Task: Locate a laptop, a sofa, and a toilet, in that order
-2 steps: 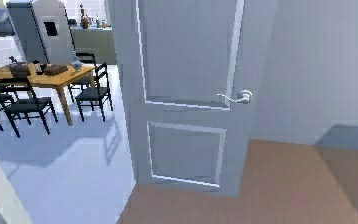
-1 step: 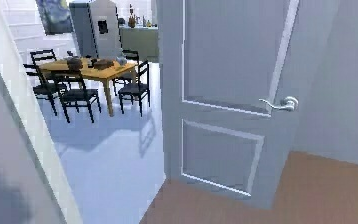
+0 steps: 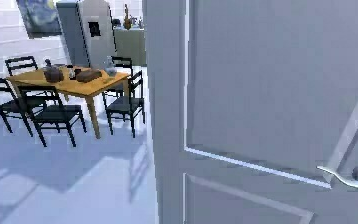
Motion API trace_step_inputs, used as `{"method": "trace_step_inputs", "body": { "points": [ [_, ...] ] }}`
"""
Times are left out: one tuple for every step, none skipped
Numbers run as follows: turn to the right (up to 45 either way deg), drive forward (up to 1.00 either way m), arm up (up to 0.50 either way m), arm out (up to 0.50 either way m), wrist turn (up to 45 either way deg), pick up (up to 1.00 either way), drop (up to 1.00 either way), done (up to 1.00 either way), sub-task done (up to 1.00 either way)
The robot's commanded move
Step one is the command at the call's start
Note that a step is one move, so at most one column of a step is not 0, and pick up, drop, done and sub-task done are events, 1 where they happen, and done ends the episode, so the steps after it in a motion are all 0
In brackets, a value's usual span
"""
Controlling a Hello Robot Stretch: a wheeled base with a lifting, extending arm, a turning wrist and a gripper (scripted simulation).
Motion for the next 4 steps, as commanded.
{"method": "trace_step_inputs", "body": {
  "points": [
    [-30.0,0.0,0.0,0.0,0.0,0.0,0.0,0.0,0.0],
    [0.0,0.4,0.0,0.0,0.0,0.0,0.0,0.0,0.0],
    [-36.0,0.0,0.0,0.0,0.0,0.0,0.0,0.0,0.0],
    [0.0,0.3,0.0,0.0,0.0,0.0,0.0,0.0,0.0]
  ]
}}
